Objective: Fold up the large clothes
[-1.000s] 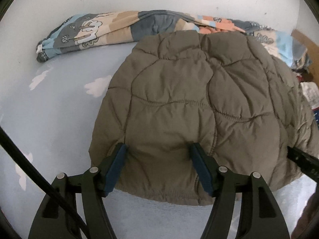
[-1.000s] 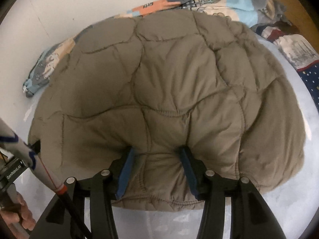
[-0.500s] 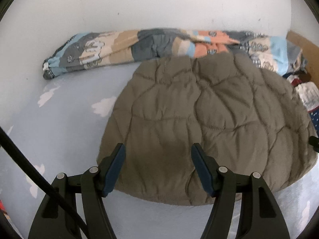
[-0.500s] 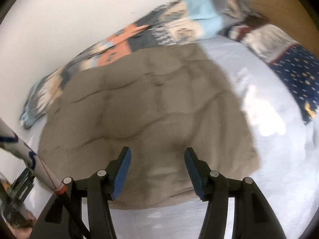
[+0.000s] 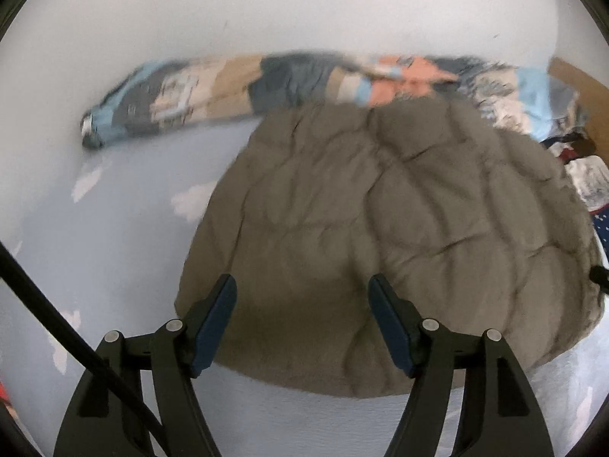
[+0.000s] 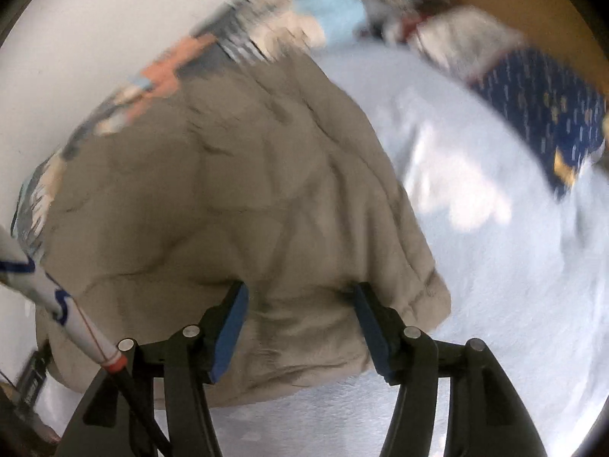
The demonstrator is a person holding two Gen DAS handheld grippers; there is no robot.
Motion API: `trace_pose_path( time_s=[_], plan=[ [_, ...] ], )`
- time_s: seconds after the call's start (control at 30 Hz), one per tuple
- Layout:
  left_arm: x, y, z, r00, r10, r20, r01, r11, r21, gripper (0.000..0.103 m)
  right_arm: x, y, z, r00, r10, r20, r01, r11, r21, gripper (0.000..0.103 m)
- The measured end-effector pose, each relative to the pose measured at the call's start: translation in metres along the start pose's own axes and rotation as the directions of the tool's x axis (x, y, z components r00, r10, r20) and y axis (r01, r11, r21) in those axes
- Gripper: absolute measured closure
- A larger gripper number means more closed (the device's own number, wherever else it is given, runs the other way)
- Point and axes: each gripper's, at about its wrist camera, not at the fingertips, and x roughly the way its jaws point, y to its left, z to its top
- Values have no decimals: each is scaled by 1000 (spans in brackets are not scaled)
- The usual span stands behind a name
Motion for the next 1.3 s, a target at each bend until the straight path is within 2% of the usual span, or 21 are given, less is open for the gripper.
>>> trace_pose_path(
  time_s=[0.07,0.13,0.27,0.37,0.5,1.0,1.1,1.17,1.3],
  plan=[
    [-9,-11,-1,999,-15,42,13,999,40,32,-9,20,-4,998,45,35,-42,997,-68,40],
    [-16,-25,-4,997,-41,68,34,995,96,32,-9,41,-10,996,90,26,-85,987,-138,40],
    [-14,-40,-11,997,-56,53,47,987,156,32,0,64,-23,995,101,-9,-100,974,-205,40],
    [-7,-45,-15,998,-49,37,42,983,179,32,12,66,-28,996,89,-32,-94,972,-217,39],
    [-6,-50,-18,998,-40,38,32,980,194,32,26,55,-28,993,90,-74,-102,976,-190,30],
    [-4,-54,-21,999,-23,47,13,976,218,32,23,54,-25,992,98,-82,-111,978,-179,28],
    [-4,-54,-21,999,-23,48,12,976,219,32,10,47,-16,994,107,-25,-110,982,-151,28],
    [-4,-54,-22,999,-23,48,12,976,219,32,5,35,-8,997,72,12,-70,991,-118,28],
    [-4,-54,-21,999,-24,46,13,976,218,32,19,4,-2,998,55,-37,-55,998,5,28]
  ],
)
